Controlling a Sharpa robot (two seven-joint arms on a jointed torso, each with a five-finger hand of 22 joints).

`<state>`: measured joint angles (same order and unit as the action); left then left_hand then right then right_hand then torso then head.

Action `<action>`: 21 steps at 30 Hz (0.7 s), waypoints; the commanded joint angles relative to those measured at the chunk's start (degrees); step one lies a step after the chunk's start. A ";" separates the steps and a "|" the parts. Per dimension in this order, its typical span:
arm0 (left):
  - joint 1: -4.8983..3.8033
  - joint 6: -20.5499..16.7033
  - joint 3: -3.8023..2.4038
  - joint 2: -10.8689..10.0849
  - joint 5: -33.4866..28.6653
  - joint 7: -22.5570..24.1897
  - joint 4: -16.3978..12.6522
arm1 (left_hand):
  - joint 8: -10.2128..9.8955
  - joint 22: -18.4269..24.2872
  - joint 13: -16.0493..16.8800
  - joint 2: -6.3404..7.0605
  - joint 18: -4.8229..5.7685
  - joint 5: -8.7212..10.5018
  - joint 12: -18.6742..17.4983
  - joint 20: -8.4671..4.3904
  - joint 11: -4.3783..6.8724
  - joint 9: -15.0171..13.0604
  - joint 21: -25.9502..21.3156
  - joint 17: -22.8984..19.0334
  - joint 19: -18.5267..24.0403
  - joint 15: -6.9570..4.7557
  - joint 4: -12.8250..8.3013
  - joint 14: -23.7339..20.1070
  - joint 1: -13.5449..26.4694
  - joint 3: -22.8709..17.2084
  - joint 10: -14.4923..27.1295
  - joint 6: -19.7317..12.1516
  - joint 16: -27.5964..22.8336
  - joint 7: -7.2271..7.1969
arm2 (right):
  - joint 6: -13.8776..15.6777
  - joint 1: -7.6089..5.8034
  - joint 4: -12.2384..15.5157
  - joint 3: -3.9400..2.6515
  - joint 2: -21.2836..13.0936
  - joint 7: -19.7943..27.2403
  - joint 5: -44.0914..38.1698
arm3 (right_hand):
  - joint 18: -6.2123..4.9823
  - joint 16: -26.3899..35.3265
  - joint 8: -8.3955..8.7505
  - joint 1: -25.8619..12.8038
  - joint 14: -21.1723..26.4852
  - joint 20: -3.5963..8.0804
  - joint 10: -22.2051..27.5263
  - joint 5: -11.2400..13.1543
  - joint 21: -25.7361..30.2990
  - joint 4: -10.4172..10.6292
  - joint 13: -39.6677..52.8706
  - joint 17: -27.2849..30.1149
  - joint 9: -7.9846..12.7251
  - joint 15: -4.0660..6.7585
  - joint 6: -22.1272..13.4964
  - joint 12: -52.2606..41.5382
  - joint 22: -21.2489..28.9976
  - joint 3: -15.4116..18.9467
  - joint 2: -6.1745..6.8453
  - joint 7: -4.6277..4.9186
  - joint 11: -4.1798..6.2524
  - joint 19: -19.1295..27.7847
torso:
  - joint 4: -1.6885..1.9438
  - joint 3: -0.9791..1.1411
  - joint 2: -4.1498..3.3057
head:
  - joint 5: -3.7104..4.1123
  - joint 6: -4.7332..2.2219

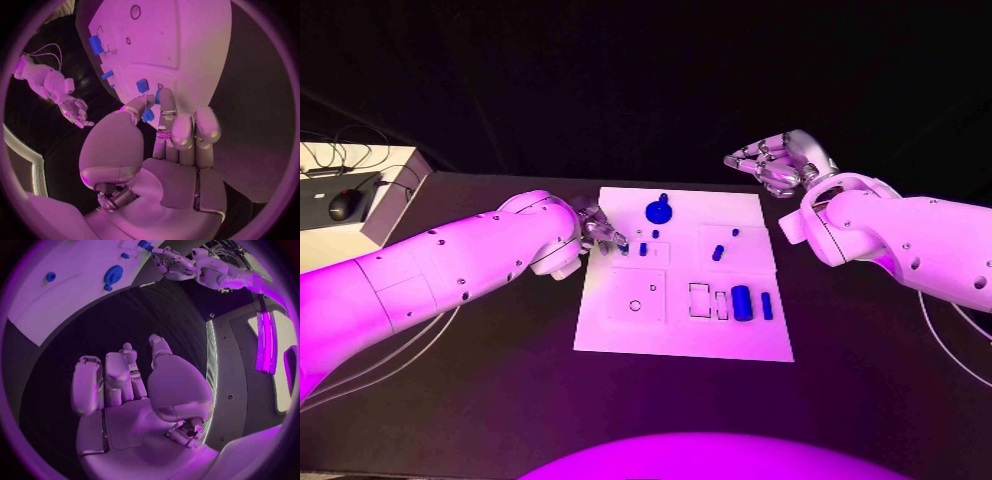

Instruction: Assemble the parts on the task board

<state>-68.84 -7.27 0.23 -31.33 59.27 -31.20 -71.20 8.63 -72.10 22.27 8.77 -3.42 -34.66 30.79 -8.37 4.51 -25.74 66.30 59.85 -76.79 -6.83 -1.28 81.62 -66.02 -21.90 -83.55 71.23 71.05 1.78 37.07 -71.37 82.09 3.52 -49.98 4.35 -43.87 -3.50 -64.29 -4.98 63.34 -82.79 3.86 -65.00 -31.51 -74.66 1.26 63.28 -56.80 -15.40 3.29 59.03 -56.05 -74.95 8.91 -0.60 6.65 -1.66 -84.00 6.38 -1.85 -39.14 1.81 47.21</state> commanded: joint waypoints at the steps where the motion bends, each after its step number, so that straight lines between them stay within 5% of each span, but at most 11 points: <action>1: 0.05 -0.13 0.04 0.14 0.60 -0.46 -0.05 | 0.33 0.00 -0.07 -0.78 0.81 0.03 0.36 -0.18 0.79 -10.44 0.11 -0.08 -0.09 -0.54 -3.76 -0.02 -0.61 -3.88 -2.86 3.12 0.20 -2.83 | -0.47 0.03 0.06 -0.03 0.00 0.62 -0.53 | -0.25 0.33 0.33 0.00 0.05 0.02 0.04 -0.22 0.17 -0.47 0.08 0.02 0.05 -0.21 0.34 0.10 -11.00 -0.03 -0.70 0.23 0.44 -4.84 | 0.02 -0.01 -0.02 | -0.01 0.09; 21: 0.29 1.70 0.21 0.04 0.78 -0.52 -0.47 | 0.30 -0.07 -0.06 -0.86 0.82 0.04 0.54 -0.17 0.79 -10.63 0.17 -0.13 -0.09 -0.53 -4.00 -0.05 -0.36 -4.08 -2.82 3.10 0.41 -2.81 | -0.55 0.04 0.06 -0.03 -0.04 0.62 -0.53 | -0.25 0.33 0.33 0.00 0.05 0.02 0.04 -0.22 0.17 -0.47 0.08 0.02 0.05 -0.21 0.34 0.10 -11.00 -0.03 -0.70 0.23 0.44 -4.84 | -0.02 -0.01 -0.10 | 0.03 0.35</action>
<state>-68.77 -7.08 0.29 -31.39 59.70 -31.35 -71.53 8.83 -72.11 22.28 8.76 -3.41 -34.38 31.07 -8.37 4.52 -25.73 66.29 59.77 -76.78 -6.96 -1.28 81.47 -66.03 -21.90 -83.55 71.29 71.27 1.66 37.04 -71.35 82.11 3.52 -50.02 4.36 -43.89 -3.50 -64.29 -4.98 63.34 -82.79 3.86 -65.00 -31.51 -74.65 1.10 63.28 -56.80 -15.40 3.29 59.04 -56.05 -74.93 8.75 -0.60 6.65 -1.66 -84.00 6.34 -1.85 -39.27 1.80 47.54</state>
